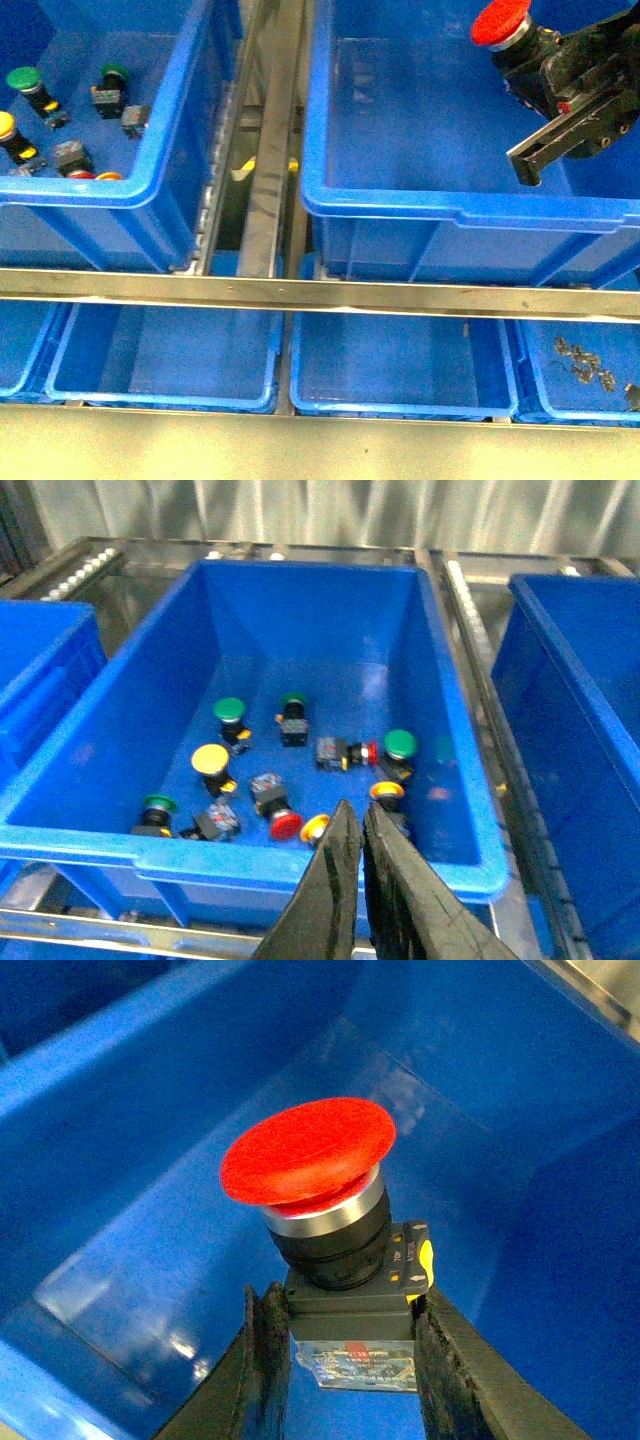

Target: Pick red and yellow buttons and place in box

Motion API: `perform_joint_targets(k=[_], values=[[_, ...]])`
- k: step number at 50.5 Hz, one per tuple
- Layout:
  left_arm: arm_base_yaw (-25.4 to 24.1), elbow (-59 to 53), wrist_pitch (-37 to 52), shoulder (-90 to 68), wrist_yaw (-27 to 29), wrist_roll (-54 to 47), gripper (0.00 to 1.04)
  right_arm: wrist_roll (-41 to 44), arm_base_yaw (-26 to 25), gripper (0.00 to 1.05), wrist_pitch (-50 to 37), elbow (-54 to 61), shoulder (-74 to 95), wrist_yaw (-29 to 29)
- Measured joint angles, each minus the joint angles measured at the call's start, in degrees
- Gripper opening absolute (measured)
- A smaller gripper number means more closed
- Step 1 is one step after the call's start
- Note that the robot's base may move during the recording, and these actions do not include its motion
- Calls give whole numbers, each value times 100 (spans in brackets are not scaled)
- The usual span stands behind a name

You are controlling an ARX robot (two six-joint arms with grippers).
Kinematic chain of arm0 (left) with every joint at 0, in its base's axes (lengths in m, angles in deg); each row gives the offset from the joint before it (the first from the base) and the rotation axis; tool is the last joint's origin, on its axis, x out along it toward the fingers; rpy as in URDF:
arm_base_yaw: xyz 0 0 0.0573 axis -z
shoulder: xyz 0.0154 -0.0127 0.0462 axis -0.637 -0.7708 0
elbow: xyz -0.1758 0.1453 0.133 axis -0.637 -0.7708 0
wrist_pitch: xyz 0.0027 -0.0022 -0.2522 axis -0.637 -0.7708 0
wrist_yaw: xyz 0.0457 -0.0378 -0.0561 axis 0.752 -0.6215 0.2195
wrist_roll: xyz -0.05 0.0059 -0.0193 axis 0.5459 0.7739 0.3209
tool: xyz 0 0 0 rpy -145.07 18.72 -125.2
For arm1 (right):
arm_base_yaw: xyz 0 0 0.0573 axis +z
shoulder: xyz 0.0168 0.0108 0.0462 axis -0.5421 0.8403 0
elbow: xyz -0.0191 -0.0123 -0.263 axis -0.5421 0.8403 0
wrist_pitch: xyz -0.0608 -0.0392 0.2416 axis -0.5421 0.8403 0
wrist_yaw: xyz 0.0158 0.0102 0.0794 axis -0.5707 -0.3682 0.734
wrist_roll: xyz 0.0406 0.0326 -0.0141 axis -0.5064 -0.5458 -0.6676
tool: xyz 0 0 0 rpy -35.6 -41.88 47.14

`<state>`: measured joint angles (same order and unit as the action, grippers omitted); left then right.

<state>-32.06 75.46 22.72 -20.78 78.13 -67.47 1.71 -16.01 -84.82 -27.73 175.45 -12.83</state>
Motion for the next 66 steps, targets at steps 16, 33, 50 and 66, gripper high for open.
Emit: perform_joint_targets(k=[16, 33, 50, 66], values=[[-721, -155, -1294, 1462, -695, -37, 3, -120, 2, 26, 9, 2, -13, -146], [-726, -160, -2304, 2555, -723, -37, 3, -151, 52, 26, 11, 11, -22, -168], [-737, -160, -2981, 3272, -765, -46, 3, -175, 24, 26, -109, 22, -44, -170], [-737, -160, -3554, 3838, -737, -50, 3, -199, 83, 26, -116, 42, -55, -120]])
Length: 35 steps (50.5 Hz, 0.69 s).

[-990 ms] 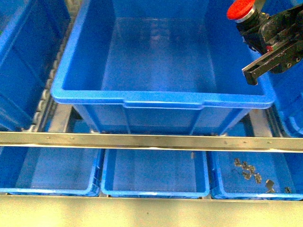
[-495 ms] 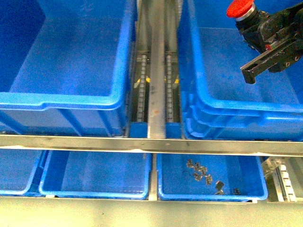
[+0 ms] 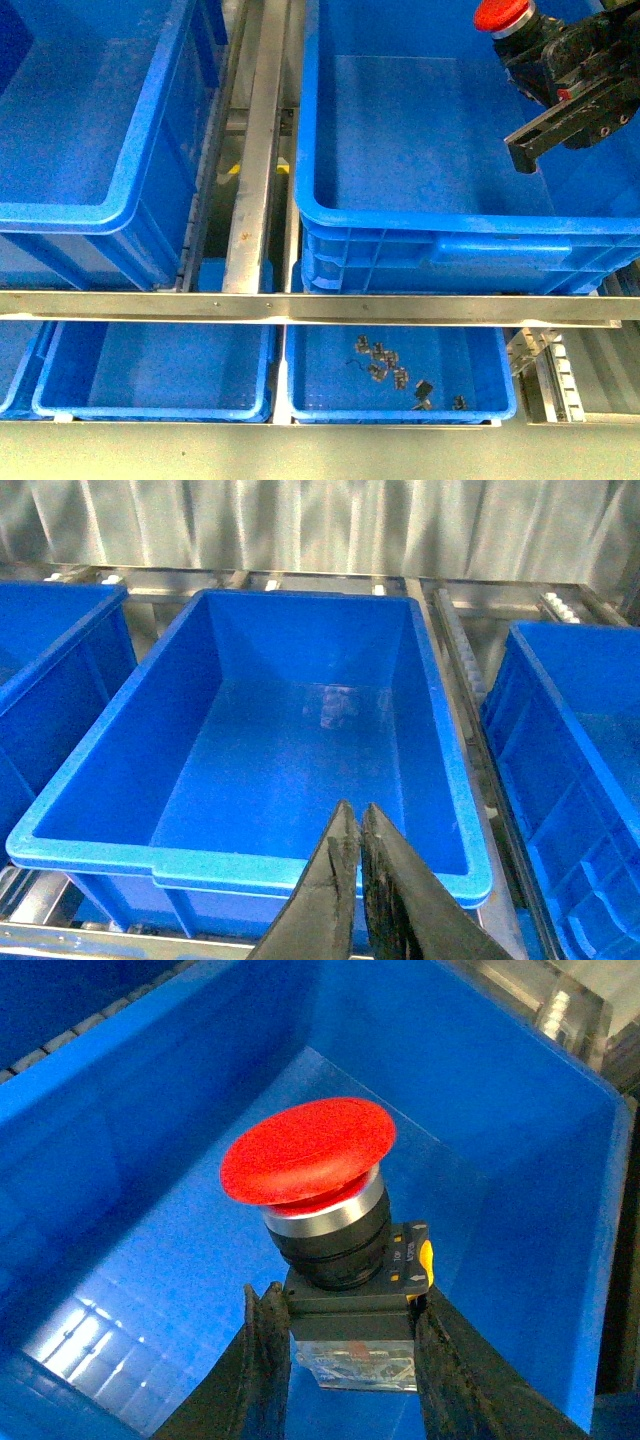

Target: Pick red and yellow buttons and place in box

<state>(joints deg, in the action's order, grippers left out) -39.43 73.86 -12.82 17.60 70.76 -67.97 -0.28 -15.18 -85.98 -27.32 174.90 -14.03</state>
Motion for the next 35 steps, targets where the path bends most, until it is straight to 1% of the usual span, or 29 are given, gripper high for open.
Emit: perform_joint_targets(k=[11, 13, 16, 17, 33, 35], values=[[0, 0, -278, 267, 0, 0, 3, -2, 22, 26, -7, 0, 0, 4], [0, 0, -518, 483, 0, -2, 3, -2, 24, 26, -9, 0, 0, 4], [0, 0, -1161, 949, -2, -2, 3, -13, 24, 26, -9, 2, 0, 7], [0, 0, -1217, 1021, -4, -2, 3, -15, 24, 26, -9, 2, 0, 0], [0, 0, -1285, 1180, 2, -4, 3, -72, 28, 26, -22, 0, 44, 35], [0, 0, -1285, 1180, 4, -2, 7, -90, 20, 26, -46, -2, 72, 37]])
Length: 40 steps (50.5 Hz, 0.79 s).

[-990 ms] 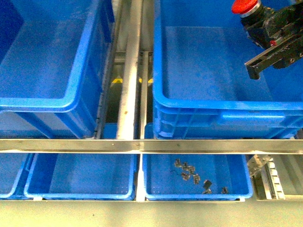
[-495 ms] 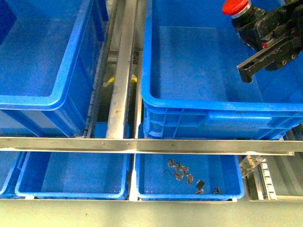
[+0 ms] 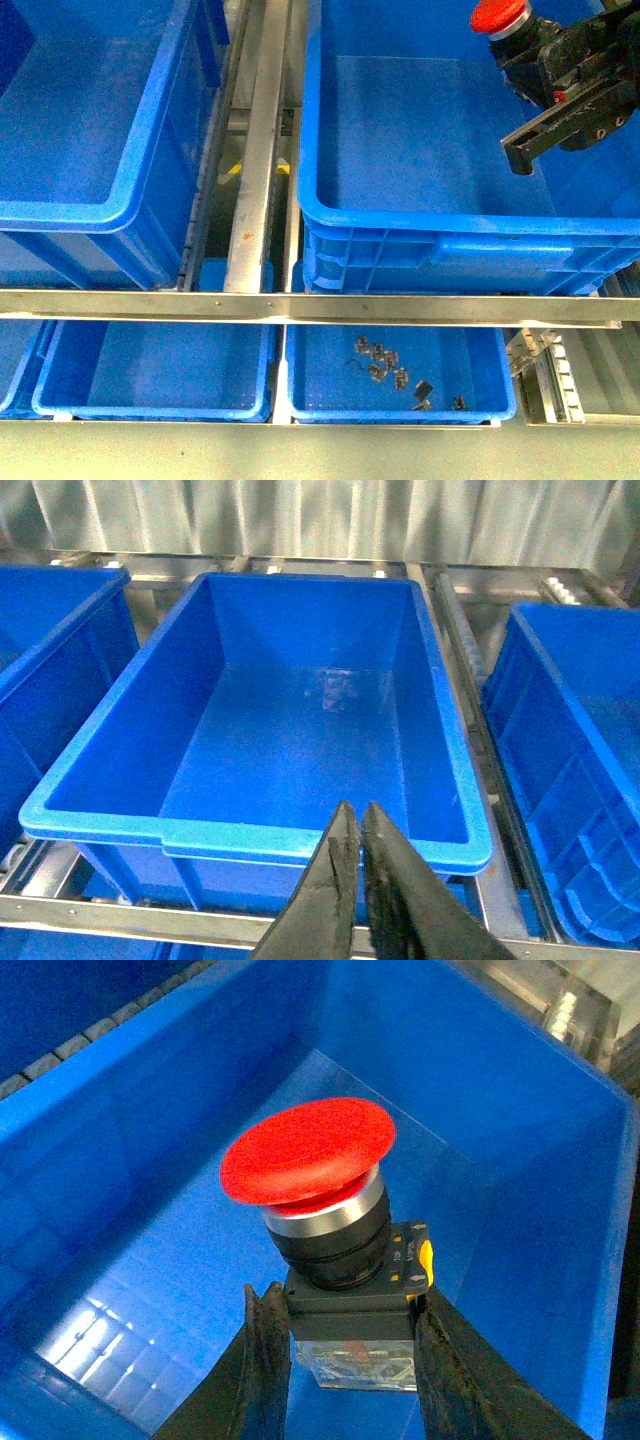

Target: Pick red and yellow buttons and place in box

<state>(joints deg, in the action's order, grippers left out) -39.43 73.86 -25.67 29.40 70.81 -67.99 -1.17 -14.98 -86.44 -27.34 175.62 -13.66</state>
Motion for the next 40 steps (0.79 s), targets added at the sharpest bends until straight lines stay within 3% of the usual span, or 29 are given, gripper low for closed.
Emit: perform_joint_targets(k=[14, 30, 40], values=[[0, 0, 0, 0, -2, -2, 50, -249, -173, 26, -90, -407, 732, 109], [0, 0, 0, 0, -2, -2, 98, -717, -457, 26, 166, -2052, 2293, 94], [0, 0, 0, 0, -2, -11, 97, -1200, -597, 26, 772, -3388, 3322, -120]])
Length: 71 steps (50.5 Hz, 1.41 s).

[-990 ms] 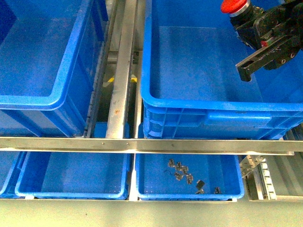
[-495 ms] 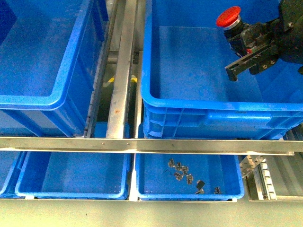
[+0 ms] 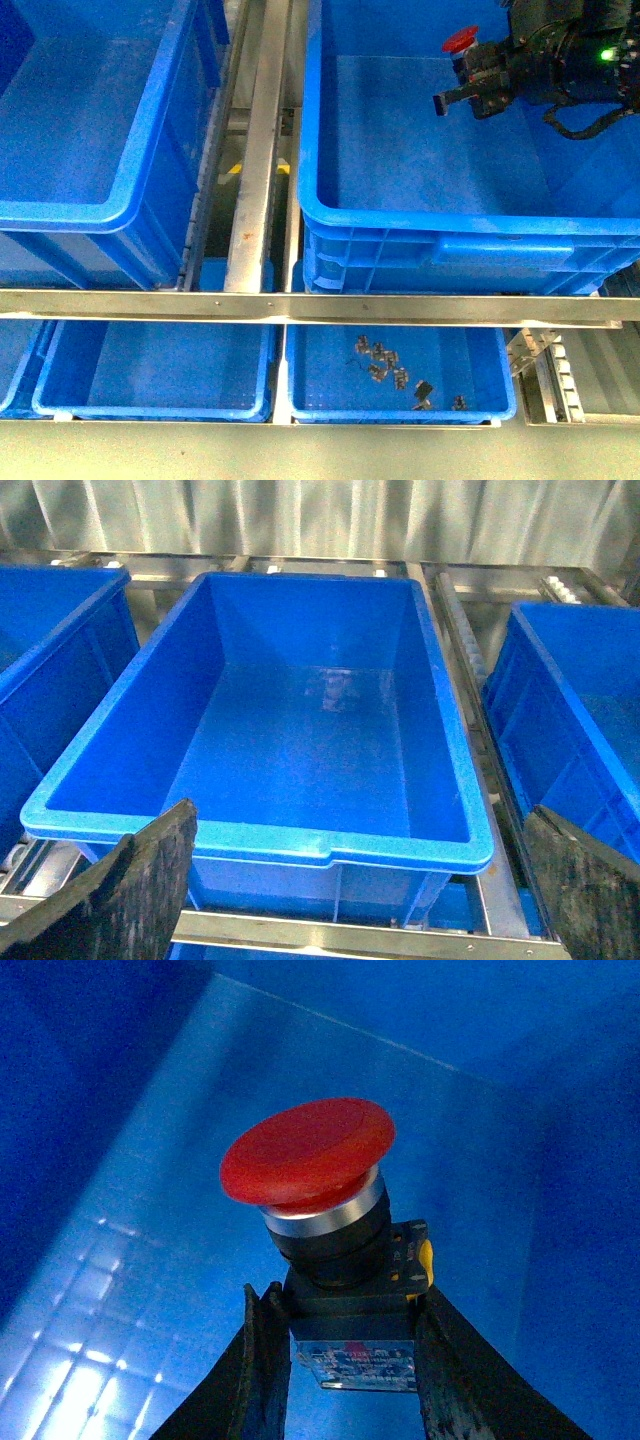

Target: Pick red and yellow buttons and place in box

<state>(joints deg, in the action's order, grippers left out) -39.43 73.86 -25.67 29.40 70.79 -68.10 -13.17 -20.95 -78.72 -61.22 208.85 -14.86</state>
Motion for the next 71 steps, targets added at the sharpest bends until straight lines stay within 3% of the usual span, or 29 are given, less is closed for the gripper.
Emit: perform_joint_targets(k=[15, 35, 39, 45, 50, 54, 61, 71], values=[[0, 0, 0, 0, 0, 0, 97, -697, -96, 26, 1176, -1843, 1213, -269], [0, 0, 0, 0, 0, 0, 97, -1172, 9, 27, 2127, -3128, 2090, -382], [0, 0, 0, 0, 0, 0, 97, -1276, 52, 38, 2413, -3320, 2138, -280], [0, 0, 0, 0, -2, 0, 97, -1327, 107, 65, 2420, -3344, 2157, -111], [0, 0, 0, 0, 0, 0, 97, -1552, 55, 87, 1978, -2800, 1812, 103], [0, 0, 0, 0, 0, 2, 97, -1633, 7, 99, 1633, -2194, 1368, 326], [0, 0, 0, 0, 0, 0, 97, -1829, -74, 99, 968, -953, 343, 654], [0, 0, 0, 0, 0, 0, 97, -2380, -203, 99, 46, 1762, -1906, 901]])
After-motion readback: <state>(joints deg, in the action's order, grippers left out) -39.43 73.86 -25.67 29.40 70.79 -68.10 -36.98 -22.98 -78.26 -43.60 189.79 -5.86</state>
